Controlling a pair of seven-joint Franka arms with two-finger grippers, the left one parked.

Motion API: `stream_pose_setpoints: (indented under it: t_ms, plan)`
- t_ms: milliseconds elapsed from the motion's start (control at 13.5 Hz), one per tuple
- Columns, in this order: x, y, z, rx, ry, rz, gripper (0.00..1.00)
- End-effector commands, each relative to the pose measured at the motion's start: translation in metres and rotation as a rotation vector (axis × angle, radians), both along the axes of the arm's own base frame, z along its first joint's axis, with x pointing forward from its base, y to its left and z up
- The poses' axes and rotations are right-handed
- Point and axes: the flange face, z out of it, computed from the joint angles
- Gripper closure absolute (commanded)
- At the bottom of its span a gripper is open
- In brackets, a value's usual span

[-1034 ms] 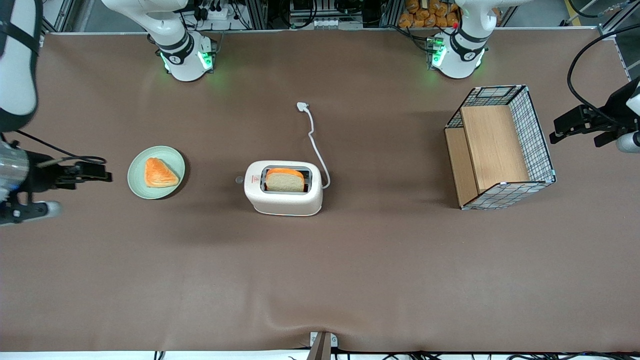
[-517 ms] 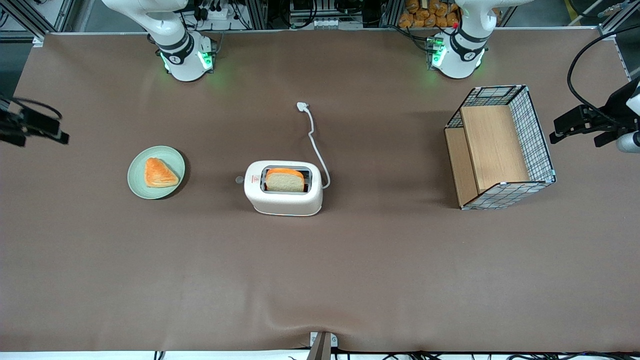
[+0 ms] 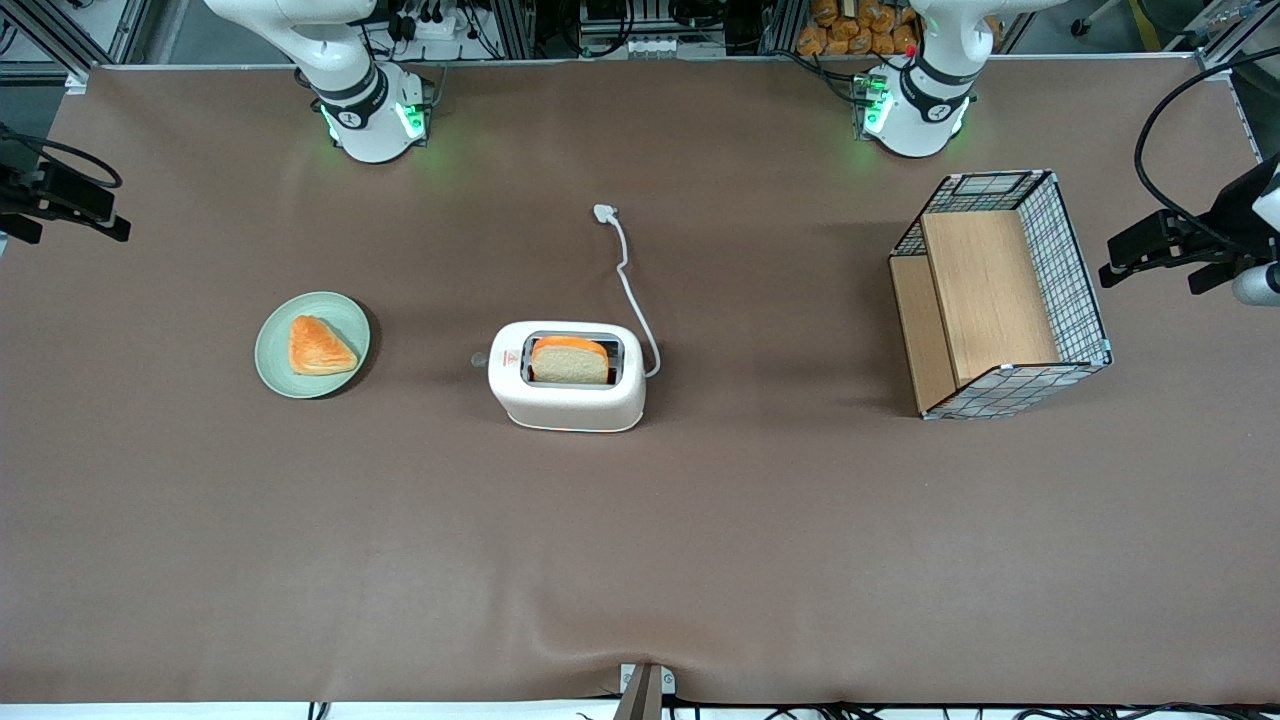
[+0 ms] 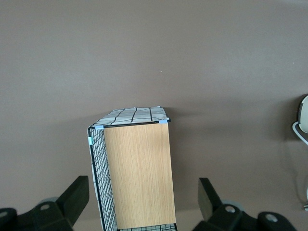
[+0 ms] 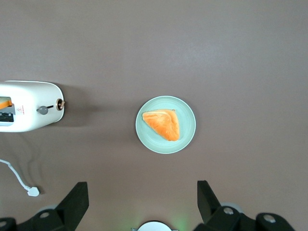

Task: Press toaster button with right arm

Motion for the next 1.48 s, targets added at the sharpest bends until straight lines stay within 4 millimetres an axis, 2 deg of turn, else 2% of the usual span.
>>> stream_pose_setpoints:
  t_ms: [0,296,1404]
  plan:
    - [-0.0038,0.0083,0.0036,-0.032,-0.018,0.002,0.00]
    - [-0.0037,0.0149,0.0071,-0.052,-0.025,0.014,0.00]
    - [-0.0001,0.0117,0.0074,-0.059,-0.026,0.021,0.00]
